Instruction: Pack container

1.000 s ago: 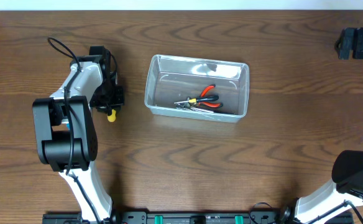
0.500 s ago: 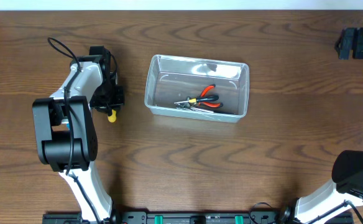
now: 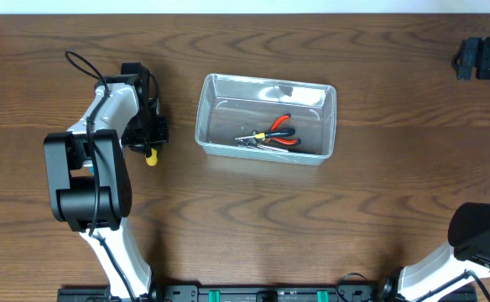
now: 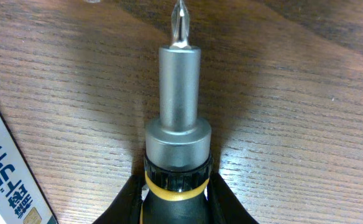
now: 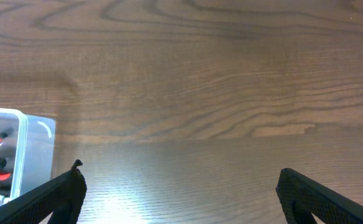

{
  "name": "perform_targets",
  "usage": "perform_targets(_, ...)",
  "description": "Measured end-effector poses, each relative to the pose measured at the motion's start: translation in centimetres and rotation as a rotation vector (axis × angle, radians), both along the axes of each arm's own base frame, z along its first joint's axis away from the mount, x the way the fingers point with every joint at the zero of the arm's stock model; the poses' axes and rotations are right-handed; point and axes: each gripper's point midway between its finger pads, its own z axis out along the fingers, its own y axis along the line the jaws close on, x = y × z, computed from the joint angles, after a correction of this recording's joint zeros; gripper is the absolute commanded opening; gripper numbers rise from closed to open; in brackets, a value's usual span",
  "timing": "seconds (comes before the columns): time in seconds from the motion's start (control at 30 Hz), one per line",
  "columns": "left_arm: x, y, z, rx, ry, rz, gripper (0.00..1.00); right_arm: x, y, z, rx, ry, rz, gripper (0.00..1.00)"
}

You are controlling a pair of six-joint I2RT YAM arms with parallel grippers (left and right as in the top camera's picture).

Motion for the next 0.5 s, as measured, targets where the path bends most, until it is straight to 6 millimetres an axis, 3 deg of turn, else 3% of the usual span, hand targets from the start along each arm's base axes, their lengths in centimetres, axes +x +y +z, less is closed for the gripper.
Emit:
perform_targets(0.27,-0.6,0.1,1.3,0.012,-0.014,-0.001,0.06,0.0,0.0,0.0,0.0,0.0,0.0,0.99)
perform_targets(0.37,-0.1,0.2,3.4,0.018,-0.076,-0.002,0.06,0.0,0.0,0.0,0.0,0.0,0.0,0.99)
perform_targets(0.5,0.3,0.1,8.2,0.024,-0.199,-0.036,0.06,0.0,0.0,0.0,0.0,0.0,0.0,0.99)
